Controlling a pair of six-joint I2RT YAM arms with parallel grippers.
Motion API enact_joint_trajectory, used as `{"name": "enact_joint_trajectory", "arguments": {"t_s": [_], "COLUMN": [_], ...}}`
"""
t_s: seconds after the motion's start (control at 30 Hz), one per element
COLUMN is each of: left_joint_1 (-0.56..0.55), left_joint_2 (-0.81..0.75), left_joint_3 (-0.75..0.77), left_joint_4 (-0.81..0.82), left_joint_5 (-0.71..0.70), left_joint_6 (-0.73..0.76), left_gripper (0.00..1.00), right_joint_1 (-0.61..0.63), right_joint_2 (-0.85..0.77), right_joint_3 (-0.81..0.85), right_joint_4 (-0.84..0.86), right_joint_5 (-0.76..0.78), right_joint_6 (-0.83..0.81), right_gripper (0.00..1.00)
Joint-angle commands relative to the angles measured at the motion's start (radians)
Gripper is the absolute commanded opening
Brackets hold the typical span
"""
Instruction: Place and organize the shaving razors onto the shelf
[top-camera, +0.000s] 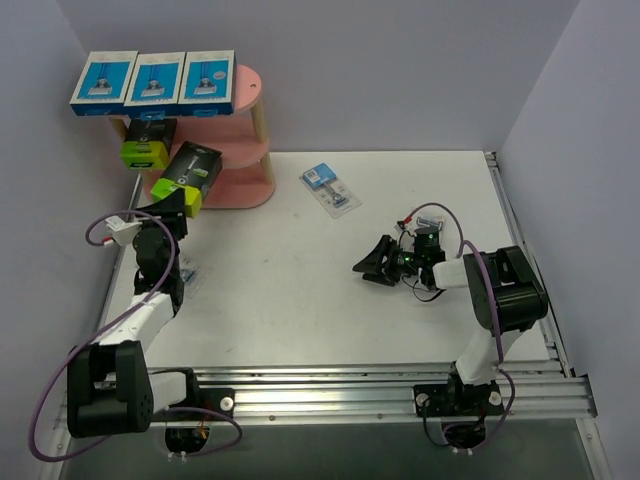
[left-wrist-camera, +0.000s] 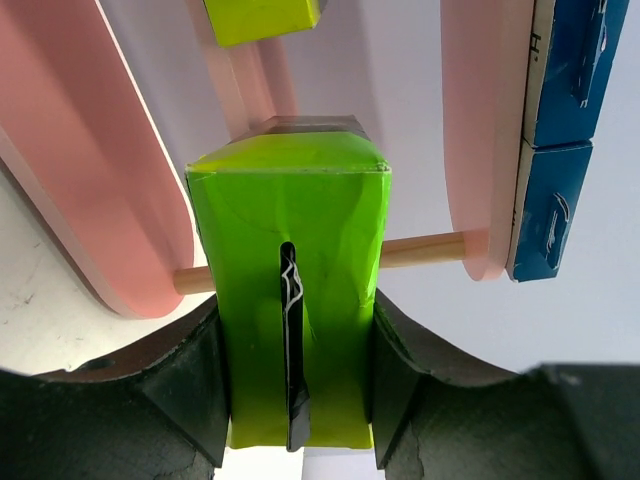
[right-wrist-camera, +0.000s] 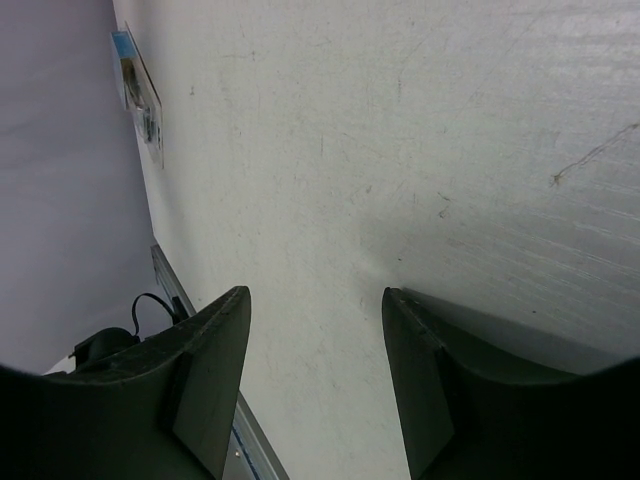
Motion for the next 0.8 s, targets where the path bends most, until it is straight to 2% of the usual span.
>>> {"name": "enact_joint_trajectory", "arguments": {"t_s": [0.0,0.47,0.77], "left_joint_1": [-0.031,-0.046,-0.084], "left_joint_2": [0.022,0.062,0.059], "left_joint_3": [0.074,0.048,0.101], "left_joint_4": [0.181,0.311,0.339], "left_joint_5": [-0.081,-0.136,-0.138], "left_joint_6": [-0.008,-0.071,-0.099], "left_gripper": [0.02,0.02,0.02], "right_joint_1": [-0.006,-0.006,-0.006], "right_joint_2": [0.051,0.074,0.077], "right_joint_3": [-0.027,-0.028,-0.025], "right_joint_4": [-0.081,-0.074,-0.081], "right_joint_5": [0.088,0.093,0.094], "right_joint_6": [-0.037,-0.038,-0.044], "right_gripper": [0.52,0.51,0.51]}}
